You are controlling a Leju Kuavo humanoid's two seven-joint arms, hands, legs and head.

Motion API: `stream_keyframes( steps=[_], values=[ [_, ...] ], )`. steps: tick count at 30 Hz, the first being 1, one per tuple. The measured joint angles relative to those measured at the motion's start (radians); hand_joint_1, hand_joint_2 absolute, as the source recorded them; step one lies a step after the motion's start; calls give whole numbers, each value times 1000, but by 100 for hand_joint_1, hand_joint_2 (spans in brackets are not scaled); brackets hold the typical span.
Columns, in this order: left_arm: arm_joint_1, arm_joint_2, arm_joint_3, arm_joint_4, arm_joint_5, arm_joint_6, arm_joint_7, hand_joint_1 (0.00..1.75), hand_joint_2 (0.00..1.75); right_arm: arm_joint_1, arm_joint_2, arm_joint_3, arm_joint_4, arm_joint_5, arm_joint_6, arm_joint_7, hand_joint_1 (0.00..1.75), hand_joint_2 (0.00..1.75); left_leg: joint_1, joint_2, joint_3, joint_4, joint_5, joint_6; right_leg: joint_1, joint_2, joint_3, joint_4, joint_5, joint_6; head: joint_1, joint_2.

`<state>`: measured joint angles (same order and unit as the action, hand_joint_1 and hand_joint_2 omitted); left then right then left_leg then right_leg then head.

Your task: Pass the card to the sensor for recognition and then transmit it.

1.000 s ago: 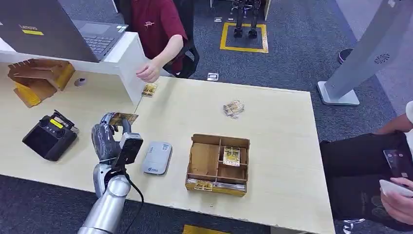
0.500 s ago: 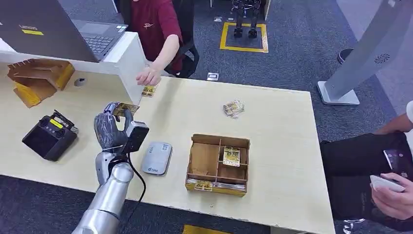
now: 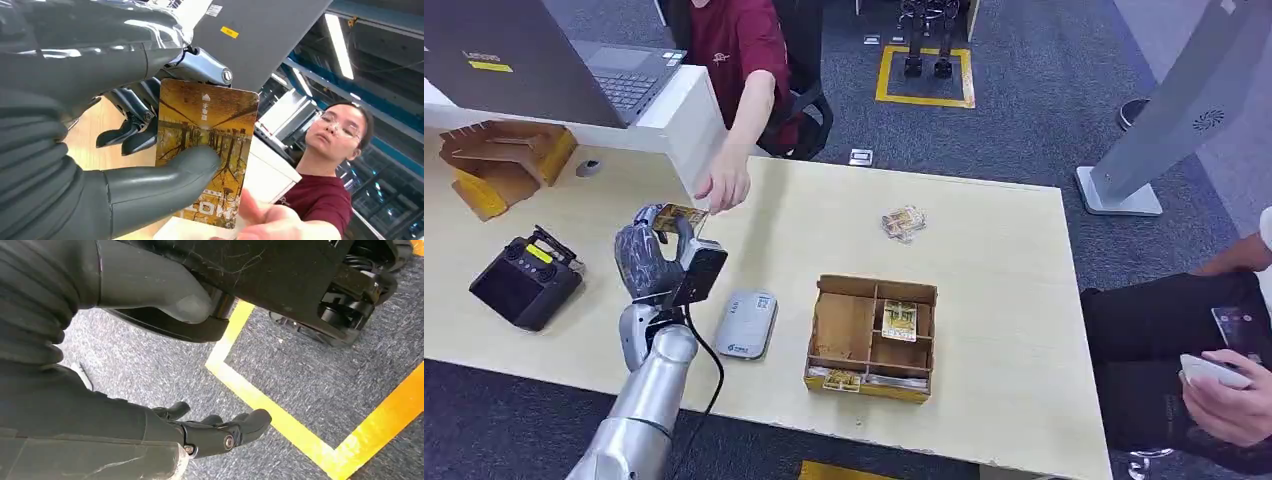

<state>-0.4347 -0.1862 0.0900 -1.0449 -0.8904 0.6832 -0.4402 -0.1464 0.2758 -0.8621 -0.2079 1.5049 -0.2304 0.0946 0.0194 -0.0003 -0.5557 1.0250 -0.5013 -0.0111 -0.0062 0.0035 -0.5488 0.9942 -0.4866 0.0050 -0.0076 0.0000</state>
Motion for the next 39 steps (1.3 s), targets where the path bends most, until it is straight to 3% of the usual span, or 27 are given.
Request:
stream_keyframes(
  steps=[3,4,10,12,15,18,20,27,33,39],
  values=[
    [-18,-4,19,24,-6,0,-9,175,175,-2,0,1,0,0,0,3,0,175,0,0,0,0,0,0,0,0,0,0,0,0,0,0],
    [-24,-8,26,32,-10,0,-15,0,175,-2,0,2,0,0,1,7,0,175,0,0,0,0,0,0,0,0,0,0,0,0,0,0],
    [-35,-9,29,58,97,-7,-9,0,175,-2,0,1,0,-8,-1,7,0,175,0,0,0,0,0,0,0,0,0,0,0,0,0,0],
    [-36,-9,26,60,146,-44,14,0,175,-2,0,1,0,-12,-3,6,0,175,0,0,0,0,0,0,0,0,0,0,0,0,0,0],
    [-37,-9,-1,62,185,-115,35,0,175,-2,0,1,0,-21,-5,5,0,175,0,0,0,0,0,0,0,0,0,0,0,0,0,0],
    [-32,-10,-48,52,247,-235,73,0,175,1,0,1,0,-34,-17,-2,0,175,0,0,-1,0,0,0,0,0,0,0,0,0,0,0],
    [-19,-9,-87,32,259,-271,77,0,175,3,0,0,0,-42,-21,-11,0,175,0,0,-1,0,0,0,0,0,0,0,0,0,0,0],
    [73,47,-262,-139,368,-524,97,0,175,16,0,-19,0,-88,-39,-39,0,175,0,0,-1,0,0,0,0,0,-1,0,0,0,0,0],
    [167,112,-394,-303,386,-591,51,0,175,30,-5,-47,0,-124,-52,-69,0,175,0,0,-2,0,0,0,0,1,-2,0,0,0,0,0],
    [256,161,-510,-417,265,-554,12,0,175,34,-9,-73,0,-148,-54,-82,0,175,0,1,-2,0,0,0,0,0,-2,0,0,0,0,0]
  ],
)
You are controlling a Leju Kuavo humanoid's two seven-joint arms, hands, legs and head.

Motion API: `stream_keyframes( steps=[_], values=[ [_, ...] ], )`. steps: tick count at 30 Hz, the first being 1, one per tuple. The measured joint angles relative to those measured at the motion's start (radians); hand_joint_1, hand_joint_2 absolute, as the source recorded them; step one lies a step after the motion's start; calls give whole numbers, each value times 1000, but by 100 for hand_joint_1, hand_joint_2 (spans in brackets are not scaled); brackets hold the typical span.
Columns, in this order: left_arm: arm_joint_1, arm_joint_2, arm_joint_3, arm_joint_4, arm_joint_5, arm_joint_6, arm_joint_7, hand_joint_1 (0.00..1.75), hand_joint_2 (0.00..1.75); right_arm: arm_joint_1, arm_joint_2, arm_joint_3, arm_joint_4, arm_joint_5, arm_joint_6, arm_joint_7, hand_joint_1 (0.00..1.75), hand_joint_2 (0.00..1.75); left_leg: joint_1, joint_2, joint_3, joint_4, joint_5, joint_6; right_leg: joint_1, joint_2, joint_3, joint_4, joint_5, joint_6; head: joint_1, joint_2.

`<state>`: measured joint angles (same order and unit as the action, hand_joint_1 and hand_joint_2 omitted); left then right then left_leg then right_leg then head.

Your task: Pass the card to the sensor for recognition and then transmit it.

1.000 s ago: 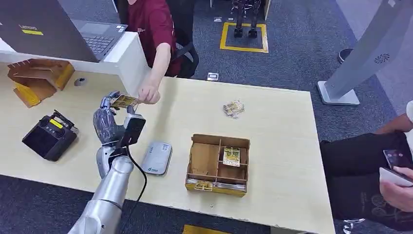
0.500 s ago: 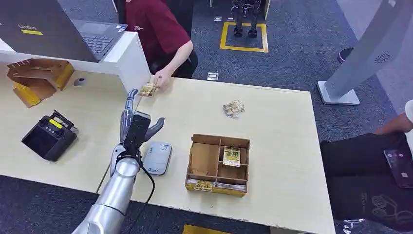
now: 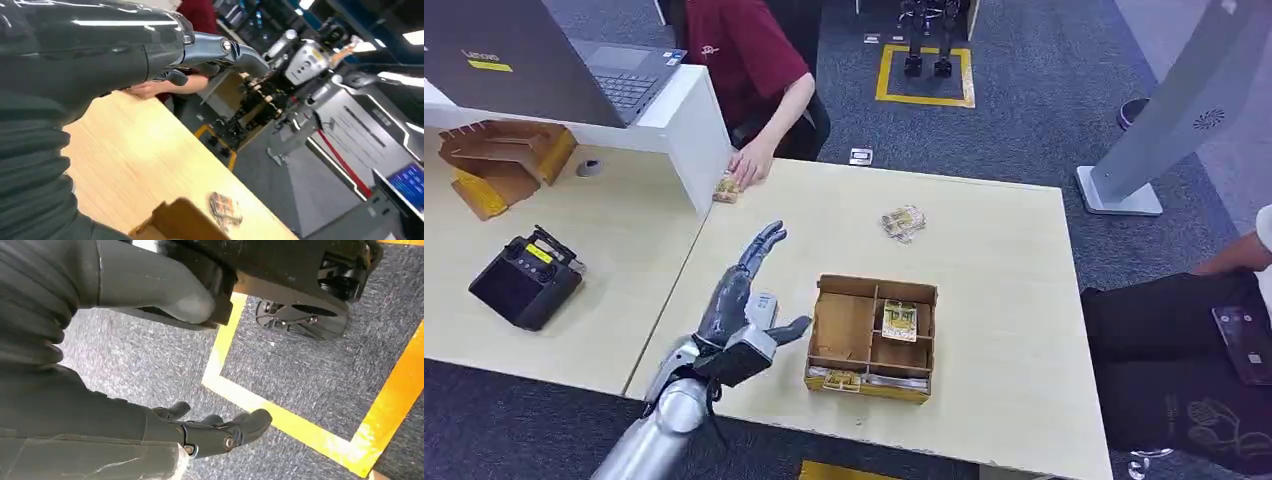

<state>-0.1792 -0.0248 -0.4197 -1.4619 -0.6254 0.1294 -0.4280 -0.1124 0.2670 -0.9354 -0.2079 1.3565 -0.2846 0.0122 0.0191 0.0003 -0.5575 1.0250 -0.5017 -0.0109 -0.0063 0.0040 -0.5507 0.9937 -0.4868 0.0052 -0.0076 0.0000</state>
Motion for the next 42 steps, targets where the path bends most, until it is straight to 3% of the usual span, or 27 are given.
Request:
stream_keyframes(
  steps=[5,15,28,35,42],
  values=[
    [62,31,-112,-35,-195,120,-4,0,175,0,-2,-11,0,-10,2,0,0,175,0,0,0,0,0,0,0,0,0,0,0,0,0,0],
    [122,70,-244,-38,-372,238,20,0,175,0,-3,-28,0,-22,-2,-4,0,175,0,0,0,0,0,0,0,0,0,0,0,0,0,0],
    [152,83,-295,-24,-472,316,52,0,175,-1,-5,-35,0,-27,-3,-5,0,175,0,0,0,0,0,0,0,0,0,0,0,0,0,0],
    [152,66,-305,48,-624,438,131,0,175,-1,-5,-35,0,-18,-2,-2,0,175,0,0,0,0,0,0,0,0,0,0,0,0,0,0],
    [146,48,-312,123,-676,474,168,0,175,-1,-5,-35,0,-11,-2,3,0,175,0,0,0,0,0,0,0,0,0,0,0,0,0,0]
  ],
)
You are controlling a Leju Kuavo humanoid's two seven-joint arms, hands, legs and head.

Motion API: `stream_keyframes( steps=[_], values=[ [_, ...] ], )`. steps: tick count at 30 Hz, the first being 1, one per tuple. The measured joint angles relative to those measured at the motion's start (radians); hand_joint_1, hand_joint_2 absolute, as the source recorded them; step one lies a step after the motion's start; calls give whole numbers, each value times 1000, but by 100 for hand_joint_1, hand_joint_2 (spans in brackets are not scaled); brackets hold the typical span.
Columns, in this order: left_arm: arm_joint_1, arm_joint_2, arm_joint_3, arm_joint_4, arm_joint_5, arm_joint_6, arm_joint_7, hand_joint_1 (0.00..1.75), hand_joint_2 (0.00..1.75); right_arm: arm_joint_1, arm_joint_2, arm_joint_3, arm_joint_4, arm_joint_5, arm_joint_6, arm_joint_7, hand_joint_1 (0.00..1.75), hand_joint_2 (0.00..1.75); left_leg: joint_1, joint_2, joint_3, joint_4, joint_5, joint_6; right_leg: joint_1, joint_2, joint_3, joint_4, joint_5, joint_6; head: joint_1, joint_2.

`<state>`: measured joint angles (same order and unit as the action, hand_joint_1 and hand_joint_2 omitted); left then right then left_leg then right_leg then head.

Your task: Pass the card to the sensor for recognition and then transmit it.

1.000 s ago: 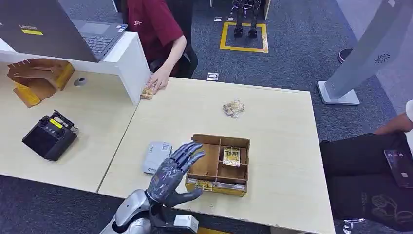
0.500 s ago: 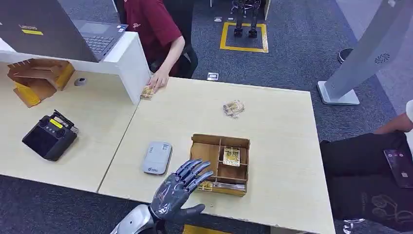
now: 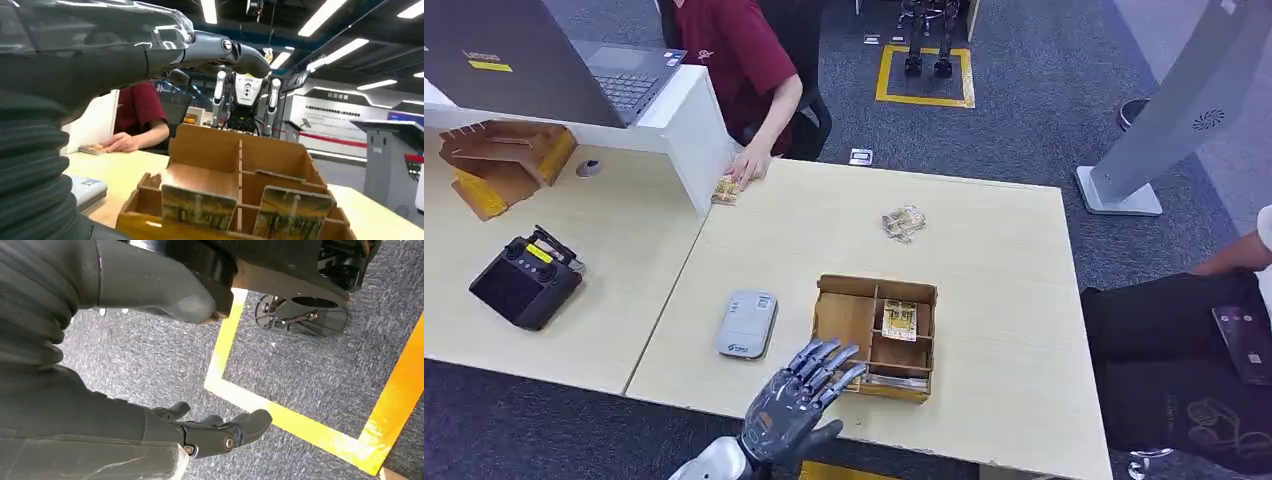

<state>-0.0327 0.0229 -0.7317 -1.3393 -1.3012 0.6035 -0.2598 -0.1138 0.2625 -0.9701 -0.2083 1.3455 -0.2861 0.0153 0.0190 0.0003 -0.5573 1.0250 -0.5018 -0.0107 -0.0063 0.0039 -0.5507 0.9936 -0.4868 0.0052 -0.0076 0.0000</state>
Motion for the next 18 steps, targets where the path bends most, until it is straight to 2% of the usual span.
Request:
stream_keyframes(
  steps=[12,18],
  values=[
    [-14,-27,-3,87,-29,18,27,0,175,0,0,0,0,5,3,1,0,175,0,0,0,0,0,0,0,0,0,0,0,0,0,0],
    [-21,-39,-3,111,-54,53,57,0,175,0,0,0,0,10,3,3,0,175,0,0,0,0,0,0,0,0,0,0,0,0,0,0]
  ],
)
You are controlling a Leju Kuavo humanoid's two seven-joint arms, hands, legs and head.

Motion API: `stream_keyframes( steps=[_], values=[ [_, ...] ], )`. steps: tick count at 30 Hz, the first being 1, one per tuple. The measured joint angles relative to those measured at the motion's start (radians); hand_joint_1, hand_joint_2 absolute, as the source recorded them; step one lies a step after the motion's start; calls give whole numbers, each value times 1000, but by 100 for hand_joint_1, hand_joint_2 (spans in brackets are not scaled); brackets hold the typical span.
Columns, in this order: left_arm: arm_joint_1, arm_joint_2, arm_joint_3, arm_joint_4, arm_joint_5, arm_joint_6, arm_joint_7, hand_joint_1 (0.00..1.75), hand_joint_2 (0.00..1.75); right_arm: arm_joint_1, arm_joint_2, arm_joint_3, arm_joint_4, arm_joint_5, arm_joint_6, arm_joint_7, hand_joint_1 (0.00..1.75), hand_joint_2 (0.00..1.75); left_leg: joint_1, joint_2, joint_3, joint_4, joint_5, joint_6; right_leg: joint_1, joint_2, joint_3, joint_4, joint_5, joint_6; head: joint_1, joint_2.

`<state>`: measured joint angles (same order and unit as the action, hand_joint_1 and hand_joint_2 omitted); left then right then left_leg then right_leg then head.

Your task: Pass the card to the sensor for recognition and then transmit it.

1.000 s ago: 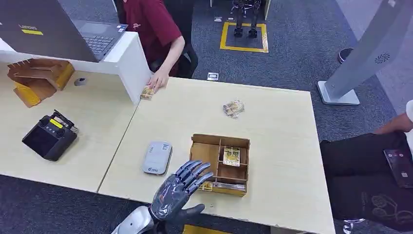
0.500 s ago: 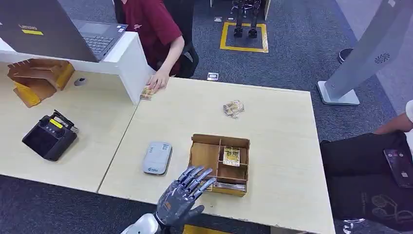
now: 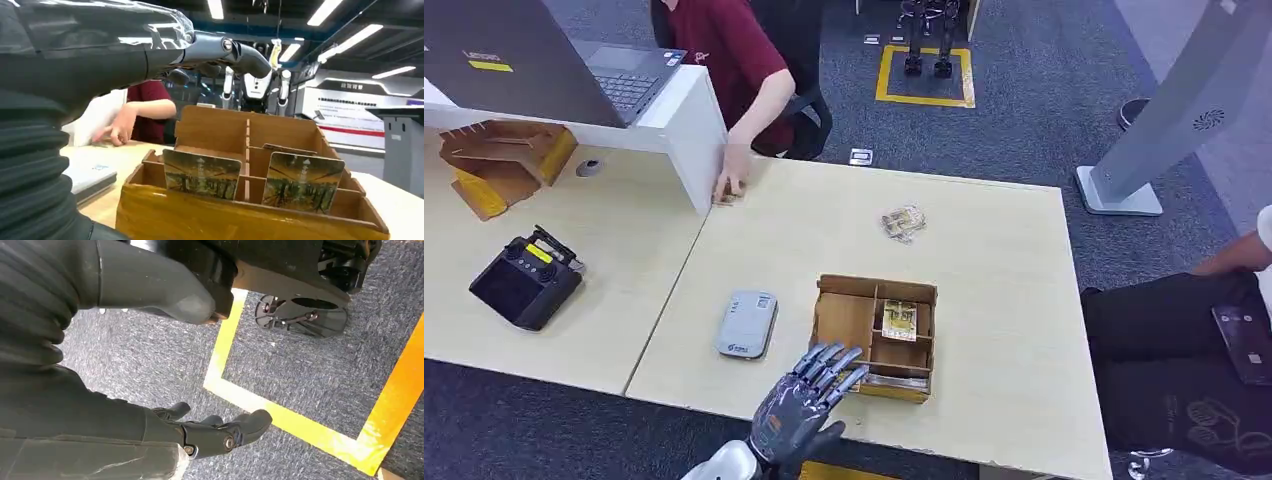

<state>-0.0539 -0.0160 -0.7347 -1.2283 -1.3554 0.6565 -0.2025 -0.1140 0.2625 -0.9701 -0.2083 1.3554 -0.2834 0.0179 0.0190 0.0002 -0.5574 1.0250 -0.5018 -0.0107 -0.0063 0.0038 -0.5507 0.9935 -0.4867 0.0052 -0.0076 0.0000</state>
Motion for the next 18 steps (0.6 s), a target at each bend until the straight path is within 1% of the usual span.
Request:
stream_keyframes(
  steps=[3,11,18],
  values=[
    [-7,-8,0,13,-29,15,25,0,175,0,0,0,0,1,0,1,0,175,0,0,0,0,0,0,0,0,0,0,0,0,0,0],
    [-23,-29,0,47,-51,27,67,0,175,0,0,0,0,4,-1,8,0,175,0,0,0,0,0,0,0,0,0,0,0,0,0,0],
    [-29,-37,0,75,-58,27,74,0,175,0,0,0,0,4,-1,9,0,175,0,0,0,0,0,0,0,0,0,0,0,0,0,0]
  ],
)
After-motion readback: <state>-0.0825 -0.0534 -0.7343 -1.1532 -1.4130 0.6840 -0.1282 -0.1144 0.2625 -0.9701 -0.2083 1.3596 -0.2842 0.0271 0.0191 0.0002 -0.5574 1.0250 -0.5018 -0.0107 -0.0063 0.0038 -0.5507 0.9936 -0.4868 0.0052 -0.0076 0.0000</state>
